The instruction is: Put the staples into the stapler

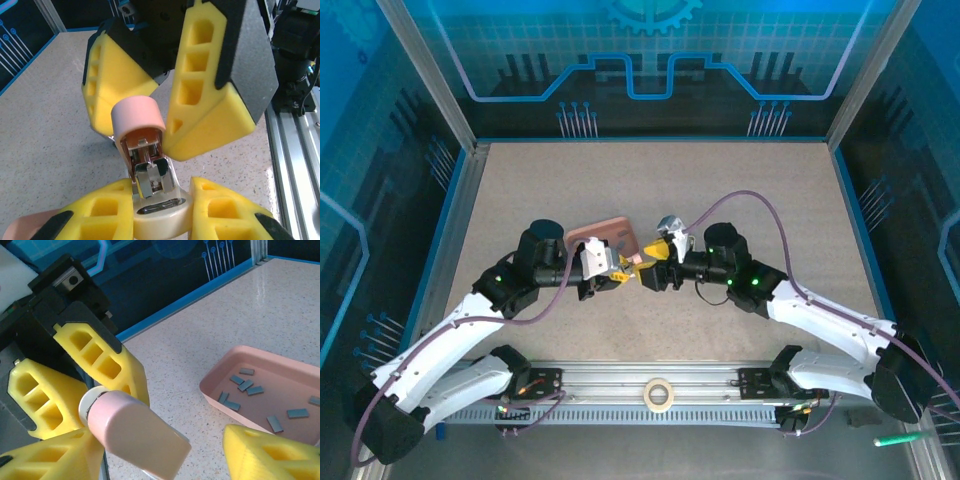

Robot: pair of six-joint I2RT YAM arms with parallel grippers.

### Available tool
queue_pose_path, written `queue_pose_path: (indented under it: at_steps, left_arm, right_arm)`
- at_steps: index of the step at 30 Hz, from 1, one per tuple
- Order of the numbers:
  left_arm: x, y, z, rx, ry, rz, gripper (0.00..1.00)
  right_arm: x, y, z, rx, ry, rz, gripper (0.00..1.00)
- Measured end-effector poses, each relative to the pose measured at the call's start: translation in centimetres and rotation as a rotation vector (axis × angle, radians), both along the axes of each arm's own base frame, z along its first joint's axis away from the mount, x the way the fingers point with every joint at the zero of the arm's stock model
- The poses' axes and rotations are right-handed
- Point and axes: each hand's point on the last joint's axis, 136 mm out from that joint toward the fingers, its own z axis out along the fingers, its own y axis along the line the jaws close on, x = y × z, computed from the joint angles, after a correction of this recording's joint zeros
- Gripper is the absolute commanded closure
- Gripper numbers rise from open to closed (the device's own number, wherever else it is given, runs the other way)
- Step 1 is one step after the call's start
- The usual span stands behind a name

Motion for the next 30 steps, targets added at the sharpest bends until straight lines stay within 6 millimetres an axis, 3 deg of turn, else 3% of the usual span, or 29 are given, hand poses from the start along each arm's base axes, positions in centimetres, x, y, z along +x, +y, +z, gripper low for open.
queue_pose_path:
  at_steps: [9, 15, 23, 30]
  left_arm:
    - [0.0, 0.2, -0.6, 0.015, -0.002, 0.017, 1.00]
    - [-0.4, -0.1, -0.7, -0.015, -0.016, 0.005, 1.00]
    - [0.1, -0.2, -0.6, -0.093, -0.060, 0.060, 1.00]
    - [0.6, -0.4, 0.1, -0.157, -0.093, 0.082, 1.00]
  right_arm:
    - [3.0, -3.6, -1.8, 0.031, 0.111, -0.193, 0.41]
    - [3.6, -5.2, -3.1, 0.044, 0.177, -0.261, 0.33]
    - [2.5, -5.8, -0.3, 0.215, 0.261, -0.262, 0.30]
    - [2.6, -4.9, -1.6, 0.299, 0.416, -0.260, 0.35]
